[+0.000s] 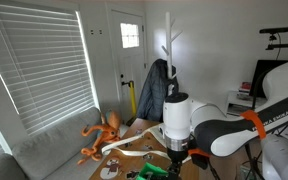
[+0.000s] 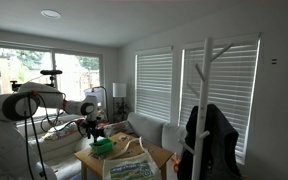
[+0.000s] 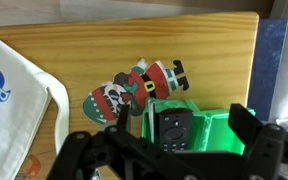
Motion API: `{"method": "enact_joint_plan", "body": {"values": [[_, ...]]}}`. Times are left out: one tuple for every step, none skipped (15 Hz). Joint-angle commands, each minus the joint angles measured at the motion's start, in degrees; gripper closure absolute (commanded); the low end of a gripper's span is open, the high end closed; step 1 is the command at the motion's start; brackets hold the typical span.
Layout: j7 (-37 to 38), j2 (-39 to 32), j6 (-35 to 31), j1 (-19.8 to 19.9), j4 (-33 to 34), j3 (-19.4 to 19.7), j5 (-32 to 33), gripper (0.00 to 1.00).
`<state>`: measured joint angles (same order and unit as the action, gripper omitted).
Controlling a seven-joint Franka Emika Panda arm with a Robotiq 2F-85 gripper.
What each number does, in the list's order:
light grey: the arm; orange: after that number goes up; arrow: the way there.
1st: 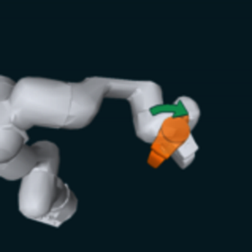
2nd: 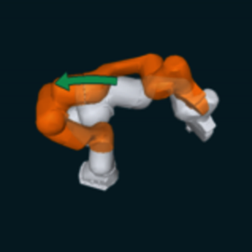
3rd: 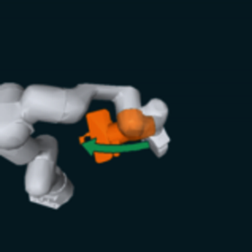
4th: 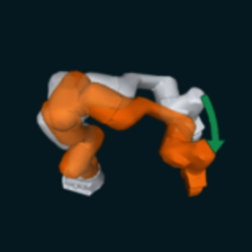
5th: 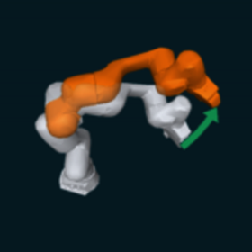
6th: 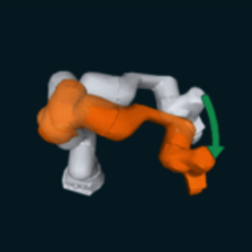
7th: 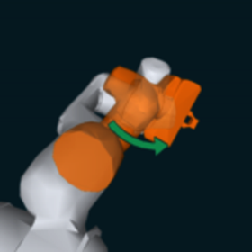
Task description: Remove the remote from the green lunchbox and put it on the table
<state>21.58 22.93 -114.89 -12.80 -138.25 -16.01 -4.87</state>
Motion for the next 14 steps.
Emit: {"method": "enact_joint_plan", "body": {"values": [[6.71,-2.76,-2.38,2.03,0.68,-2.19,1.67,0.0],[7.46,-3.49,-2.68,2.17,0.76,-2.37,1.89,0.0],[7.84,-4.28,-3.3,2.25,0.76,-2.51,2.11,0.03],[7.72,-4.9,-4.22,2.2,0.72,-2.5,2.05,0.04],[7.22,-5.26,-5.12,1.98,0.62,-2.42,1.86,0.05],[6.48,-5.53,-5.93,1.82,0.65,-2.32,2.1,0.07],[6.17,-5.86,-6.59,1.81,0.71,-2.26,2.43,0.08],[5.47,-6.14,-7.13,1.64,0.72,-2.11,2.42,0.1],[5.09,-6.3,-7.65,1.54,0.63,-2.12,2.67,0.15],[4.59,-6.4,-8.25,1.43,0.42,-2.12,2.95,0.2],[4.05,-6.59,-8.81,1.36,0.3,-2.06,3.13,0.23],[3.53,-6.61,-9.05,1.22,0.23,-1.98,3.09,0.3],[3.19,-6.69,-9.28,1.15,0.21,-1.97,3.19,0.33],[2.62,-6.69,-9.29,1.07,0.2,-1.9,3.15,0.41]]}}
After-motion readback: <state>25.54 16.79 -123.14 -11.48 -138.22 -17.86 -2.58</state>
